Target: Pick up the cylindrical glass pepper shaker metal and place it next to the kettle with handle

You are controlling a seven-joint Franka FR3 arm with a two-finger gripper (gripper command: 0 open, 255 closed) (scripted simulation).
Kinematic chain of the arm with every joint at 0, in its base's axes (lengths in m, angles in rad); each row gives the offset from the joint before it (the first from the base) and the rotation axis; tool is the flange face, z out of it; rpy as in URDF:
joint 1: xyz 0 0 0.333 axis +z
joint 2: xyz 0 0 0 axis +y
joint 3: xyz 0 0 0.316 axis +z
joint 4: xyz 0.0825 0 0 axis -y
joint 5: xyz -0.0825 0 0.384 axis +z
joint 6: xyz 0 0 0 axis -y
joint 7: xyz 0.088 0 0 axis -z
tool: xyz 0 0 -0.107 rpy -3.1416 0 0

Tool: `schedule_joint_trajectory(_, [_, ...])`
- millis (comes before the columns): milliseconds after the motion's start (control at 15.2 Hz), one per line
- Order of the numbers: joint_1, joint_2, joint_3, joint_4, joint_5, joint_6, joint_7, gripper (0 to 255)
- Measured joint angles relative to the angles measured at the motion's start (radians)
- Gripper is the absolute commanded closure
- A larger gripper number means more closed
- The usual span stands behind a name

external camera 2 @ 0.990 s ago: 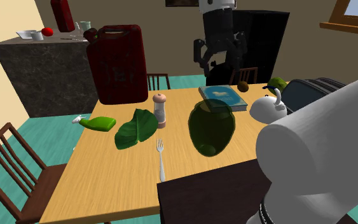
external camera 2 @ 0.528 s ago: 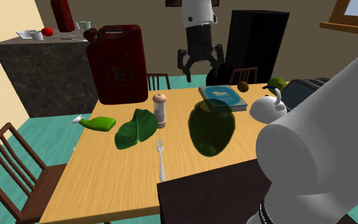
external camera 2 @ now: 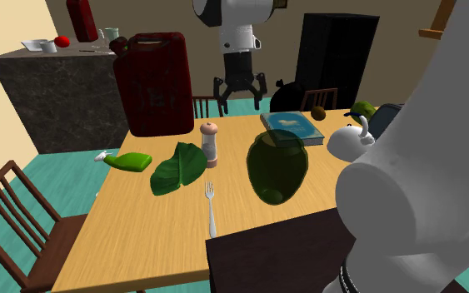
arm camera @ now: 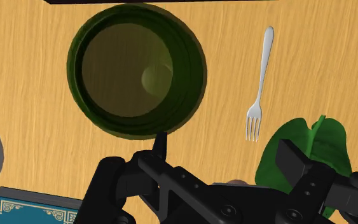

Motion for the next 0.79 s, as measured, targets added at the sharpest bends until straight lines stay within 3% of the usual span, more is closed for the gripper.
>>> schedule_joint_trajectory(528, [0.015, 0.296, 0.004, 0.279, 0.000, 0.041, 0.044, 0])
schedule_joint_trajectory(792, [0.028, 0.465, 0.002, 0.473, -0.003, 0.028, 0.063, 0])
